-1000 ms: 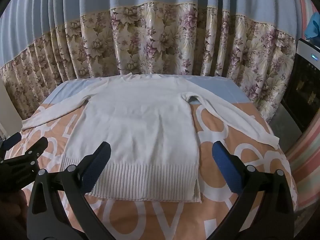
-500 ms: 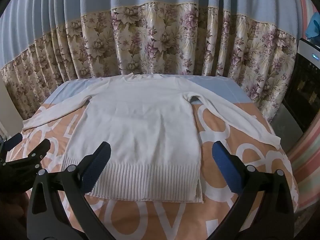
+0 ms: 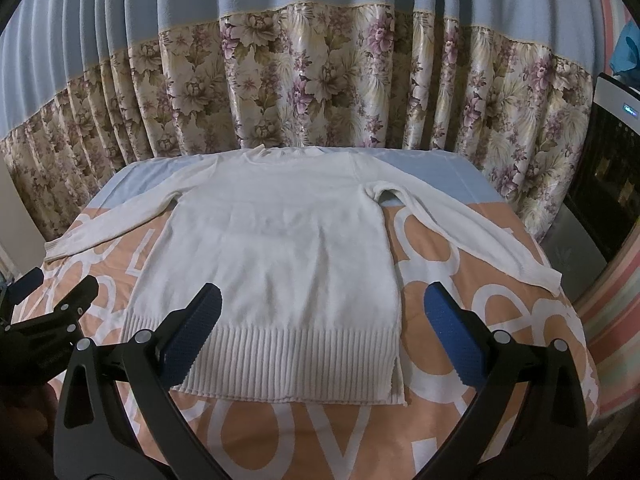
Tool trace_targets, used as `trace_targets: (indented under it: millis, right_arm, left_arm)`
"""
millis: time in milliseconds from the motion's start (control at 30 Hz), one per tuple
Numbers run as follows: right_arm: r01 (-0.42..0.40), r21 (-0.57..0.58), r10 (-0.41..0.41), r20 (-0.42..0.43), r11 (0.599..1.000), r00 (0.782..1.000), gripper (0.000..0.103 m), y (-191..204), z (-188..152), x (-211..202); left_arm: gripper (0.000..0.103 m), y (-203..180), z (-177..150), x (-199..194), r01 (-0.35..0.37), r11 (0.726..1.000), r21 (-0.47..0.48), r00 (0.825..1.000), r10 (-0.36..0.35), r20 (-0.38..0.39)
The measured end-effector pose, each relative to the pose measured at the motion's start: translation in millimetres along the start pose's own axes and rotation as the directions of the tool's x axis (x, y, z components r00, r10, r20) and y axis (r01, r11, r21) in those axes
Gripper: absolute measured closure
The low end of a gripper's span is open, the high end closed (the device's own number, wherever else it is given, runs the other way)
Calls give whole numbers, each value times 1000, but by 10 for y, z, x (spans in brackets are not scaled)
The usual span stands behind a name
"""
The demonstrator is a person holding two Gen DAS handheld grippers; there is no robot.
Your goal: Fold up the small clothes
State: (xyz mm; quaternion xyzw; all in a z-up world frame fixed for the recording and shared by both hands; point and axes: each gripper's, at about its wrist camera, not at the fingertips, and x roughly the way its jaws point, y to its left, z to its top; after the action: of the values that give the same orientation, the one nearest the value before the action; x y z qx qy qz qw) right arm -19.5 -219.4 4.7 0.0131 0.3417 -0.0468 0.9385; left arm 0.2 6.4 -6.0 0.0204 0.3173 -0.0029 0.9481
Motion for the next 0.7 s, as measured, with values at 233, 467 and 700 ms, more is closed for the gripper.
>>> trace_targets:
  millis: [233, 467, 700]
  right_arm:
    - [-4, 13, 4, 3, 1000, 1000, 3, -61, -4, -6]
    - [-7, 11, 7, 3, 1000, 1000, 3, -75, -1, -9]
    - [-3, 16, 3, 2, 1000, 1000, 3, -79, -11, -11]
  left_arm:
    - [2, -2, 23, 9, 6, 1000, 1, 1000, -6, -21]
    - [2, -64, 4, 35, 5, 999, 36, 999, -4, -45]
    - [2, -41, 22, 33, 8, 1000, 22, 999, -7, -46]
